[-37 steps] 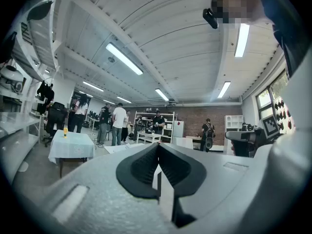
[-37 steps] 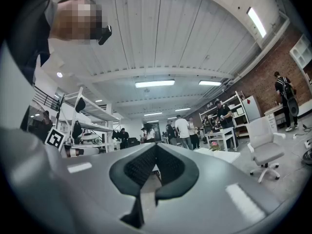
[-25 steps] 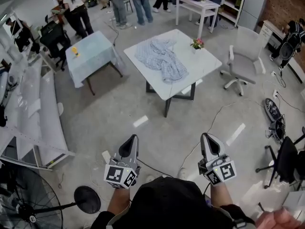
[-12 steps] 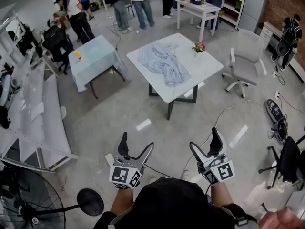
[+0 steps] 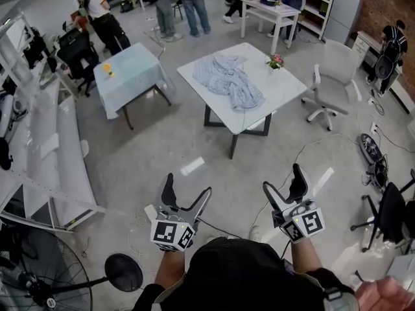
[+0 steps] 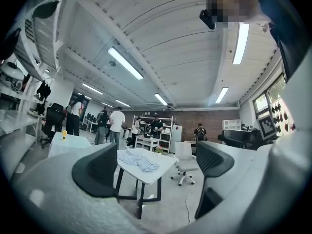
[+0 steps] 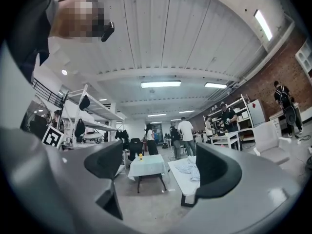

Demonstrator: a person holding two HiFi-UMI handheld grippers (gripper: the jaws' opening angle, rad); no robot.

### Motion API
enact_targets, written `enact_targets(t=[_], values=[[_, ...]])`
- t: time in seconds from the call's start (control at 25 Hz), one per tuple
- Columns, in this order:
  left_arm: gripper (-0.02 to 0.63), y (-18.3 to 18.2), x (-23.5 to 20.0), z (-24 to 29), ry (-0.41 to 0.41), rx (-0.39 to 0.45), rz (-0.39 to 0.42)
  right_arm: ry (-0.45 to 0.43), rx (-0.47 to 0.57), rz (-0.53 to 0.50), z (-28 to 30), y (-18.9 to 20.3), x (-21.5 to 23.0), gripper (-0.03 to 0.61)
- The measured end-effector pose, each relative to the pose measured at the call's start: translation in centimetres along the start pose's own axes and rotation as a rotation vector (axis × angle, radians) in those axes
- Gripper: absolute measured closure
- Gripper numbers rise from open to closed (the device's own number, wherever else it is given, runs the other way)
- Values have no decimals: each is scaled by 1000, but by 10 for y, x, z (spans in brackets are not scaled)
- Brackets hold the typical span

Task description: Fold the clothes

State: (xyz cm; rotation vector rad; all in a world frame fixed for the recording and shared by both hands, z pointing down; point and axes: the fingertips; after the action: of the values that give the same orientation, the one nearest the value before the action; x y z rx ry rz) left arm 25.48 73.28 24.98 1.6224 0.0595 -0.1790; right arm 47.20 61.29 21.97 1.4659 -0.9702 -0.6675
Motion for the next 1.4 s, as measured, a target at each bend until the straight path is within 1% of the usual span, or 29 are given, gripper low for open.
enact_targets(t=[0.16, 0.32, 0.44, 0.56, 0.72, 0.84, 0.96, 1.12, 1.4], values=[[109, -9, -21, -20, 23, -9, 7, 13, -6, -7, 10, 0, -34, 132], [109, 2, -45, -33, 27, -31, -4, 19, -30, -14, 10, 13, -64, 132], [107, 6, -53, -34, 27, -36, -26, 50, -43, -17, 9, 13, -62, 132], [107, 3, -56, -27, 23, -32, -25, 65, -26, 0, 17, 8, -50, 132], [107, 3, -63, -8, -1, -43, -10, 30, -13, 29, 39, 18, -39, 133], [107, 0, -63, 16, -13, -48, 15, 0, -18, 56, 64, 30, -17, 133], [108, -4, -63, 51, -32, -50, 37, -37, -16, 89, 95, 33, 13, 133], [107, -10, -58, 105, -60, -20, 52, -85, 5, 63, 125, 23, 57, 133], [109, -2, -31, 205, -48, -24, 73, -62, 30, 63, 154, 11, 160, 144]])
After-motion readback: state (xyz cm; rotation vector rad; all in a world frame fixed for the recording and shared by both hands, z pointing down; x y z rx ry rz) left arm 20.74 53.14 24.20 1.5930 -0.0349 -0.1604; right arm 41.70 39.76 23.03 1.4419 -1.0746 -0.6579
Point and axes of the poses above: the fingertips, and each gripper's own axes: z forward along the fingers, x to its right, y out of its underside, and after that the axes turned 1 degree about -y, right-handed
